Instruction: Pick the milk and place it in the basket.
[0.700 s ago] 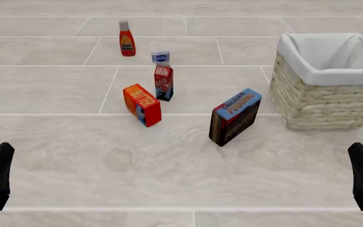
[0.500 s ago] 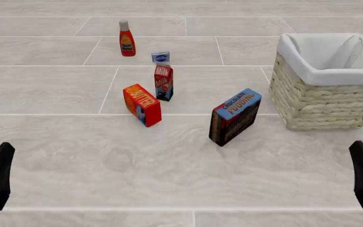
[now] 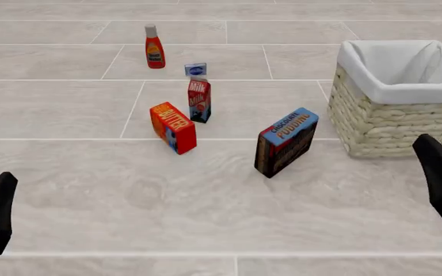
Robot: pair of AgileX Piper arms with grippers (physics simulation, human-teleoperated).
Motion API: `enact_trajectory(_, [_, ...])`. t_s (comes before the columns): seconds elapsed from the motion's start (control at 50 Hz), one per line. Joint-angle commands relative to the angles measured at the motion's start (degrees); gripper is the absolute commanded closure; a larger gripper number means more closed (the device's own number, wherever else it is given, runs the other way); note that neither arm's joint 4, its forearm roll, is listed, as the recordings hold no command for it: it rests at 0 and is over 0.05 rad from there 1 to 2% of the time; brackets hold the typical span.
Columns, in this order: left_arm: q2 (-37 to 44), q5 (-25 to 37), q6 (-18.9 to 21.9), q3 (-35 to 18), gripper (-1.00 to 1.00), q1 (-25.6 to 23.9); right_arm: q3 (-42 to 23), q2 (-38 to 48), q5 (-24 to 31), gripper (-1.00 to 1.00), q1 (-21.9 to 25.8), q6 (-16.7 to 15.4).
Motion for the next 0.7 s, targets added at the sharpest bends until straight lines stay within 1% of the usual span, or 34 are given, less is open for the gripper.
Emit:
enact_trajectory(0.02, [0.0, 0.0, 0.0, 0.0, -1.0, 0.0, -6.7, 11.4, -4.4, -1.0, 7.3, -1.7])
enact_trajectory(0.04, [0.1, 0.0, 0.0, 0.0, -1.0, 0.0, -8.3, 14.1, -4.8, -1.0, 9.5, 0.1])
enact_trajectory(0.08, [0.1, 0.0, 0.0, 0.0, -1.0, 0.0, -9.8, 16.9, -5.6, -1.0, 11.2, 0.1])
enact_trajectory(0.1, [0.0, 0.0, 0.0, 0.0, -1.0, 0.0, -10.2, 17.7, -6.2, -1.0, 10.8, -1.2])
enact_trajectory(0.12, [0.1, 0.0, 0.0, 0.0, -1.0, 0.0, -11.2, 20.0, -7.6, -1.0, 11.0, -3.9])
enact_trajectory(0.14, [0.1, 0.0, 0.0, 0.0, -1.0, 0.0, -11.2, 20.0, -7.6, -1.0, 11.0, -3.9])
enact_trajectory(0.16, [0.0, 0.0, 0.0, 0.0, -1.0, 0.0, -13.0, 21.9, -7.5, -1.0, 11.9, -3.3])
enact_trajectory(0.2, [0.0, 0.0, 0.0, 0.0, -1.0, 0.0, -14.5, 24.1, -7.8, -1.0, 12.2, -4.3])
enact_trajectory(0.24, [0.0, 0.0, 0.0, 0.0, -1.0, 0.0, -16.5, 27.0, -8.6, -1.0, 12.6, -6.4])
enact_trajectory(0.34, [0.1, 0.0, 0.0, 0.0, -1.0, 0.0, -21.1, 33.1, -9.2, -1.0, 15.1, -7.3])
enact_trajectory(0.38, [0.1, 0.0, 0.0, 0.0, -1.0, 0.0, -22.4, 35.5, -9.2, -1.0, 16.1, -8.1])
enact_trajectory(0.4, [0.1, 0.0, 0.0, 0.0, -1.0, 0.0, -23.0, 36.8, -9.7, -1.0, 16.7, -8.8])
enact_trajectory(0.42, [0.0, 0.0, 0.0, 0.0, -1.0, 0.0, -24.1, 39.0, -10.4, -1.0, 17.2, -10.5])
enact_trajectory(0.54, [0.1, 0.0, 0.0, 0.0, -1.0, 0.0, -28.3, 44.4, -9.7, -1.0, 19.8, -10.9])
enact_trajectory(0.6, [0.0, 0.0, 0.0, 0.0, -1.0, 0.0, -31.0, 47.9, -9.7, -1.0, 20.4, -12.0])
enact_trajectory(0.7, [0.0, 0.0, 0.0, 0.0, -1.0, 0.0, -34.3, 51.1, -8.8, -1.0, 21.3, -12.7])
